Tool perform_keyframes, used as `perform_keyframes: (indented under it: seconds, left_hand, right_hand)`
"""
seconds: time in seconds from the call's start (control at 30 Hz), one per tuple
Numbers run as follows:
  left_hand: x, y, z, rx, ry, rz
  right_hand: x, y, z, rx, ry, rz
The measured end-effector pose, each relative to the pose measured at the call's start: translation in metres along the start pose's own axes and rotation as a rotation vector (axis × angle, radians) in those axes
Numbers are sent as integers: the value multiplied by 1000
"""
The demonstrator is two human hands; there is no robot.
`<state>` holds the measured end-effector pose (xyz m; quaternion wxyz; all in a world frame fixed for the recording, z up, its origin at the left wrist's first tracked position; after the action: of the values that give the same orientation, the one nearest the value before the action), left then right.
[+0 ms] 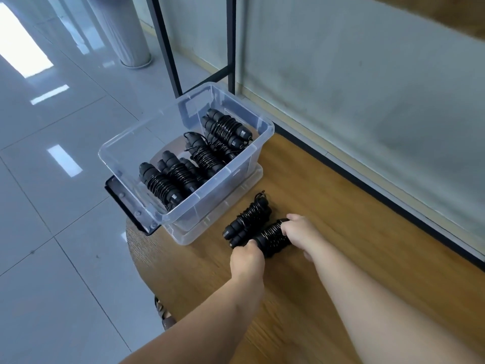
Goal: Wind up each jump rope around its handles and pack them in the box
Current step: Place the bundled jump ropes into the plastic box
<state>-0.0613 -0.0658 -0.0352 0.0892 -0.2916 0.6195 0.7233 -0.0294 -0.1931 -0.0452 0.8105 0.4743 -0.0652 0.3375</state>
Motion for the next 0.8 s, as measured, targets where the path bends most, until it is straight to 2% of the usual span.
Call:
perform_keyframes:
  seconds: [0.13, 0.53, 0.63, 0.8]
  left_hand:
    - [-9, 15, 1, 56, -22, -35]
    - [-108, 92, -5, 255, -135, -605]
    - [-141, 104, 3, 304, -117, -664]
    - [-203, 98, 30, 294, -115, -744]
  right_hand:
    - [3, 17, 11, -54, -109, -25]
    - [58, 82, 59, -155, -432, 26]
    - [85, 92, 67, -188, -496, 81]
    - [134, 103, 60, -150, -601, 177]
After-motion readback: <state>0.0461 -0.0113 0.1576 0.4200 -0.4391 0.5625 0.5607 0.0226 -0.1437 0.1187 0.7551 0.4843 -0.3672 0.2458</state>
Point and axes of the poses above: each hand's wrist, its own y-axis away from the middle knuckle, its own z-axis out of the back of the hand, x = y × z, the point moved 1 cm from there along -y, towards the middle knuckle, and after that the axes turned 14 degrees about y, right-handed, at the moved point
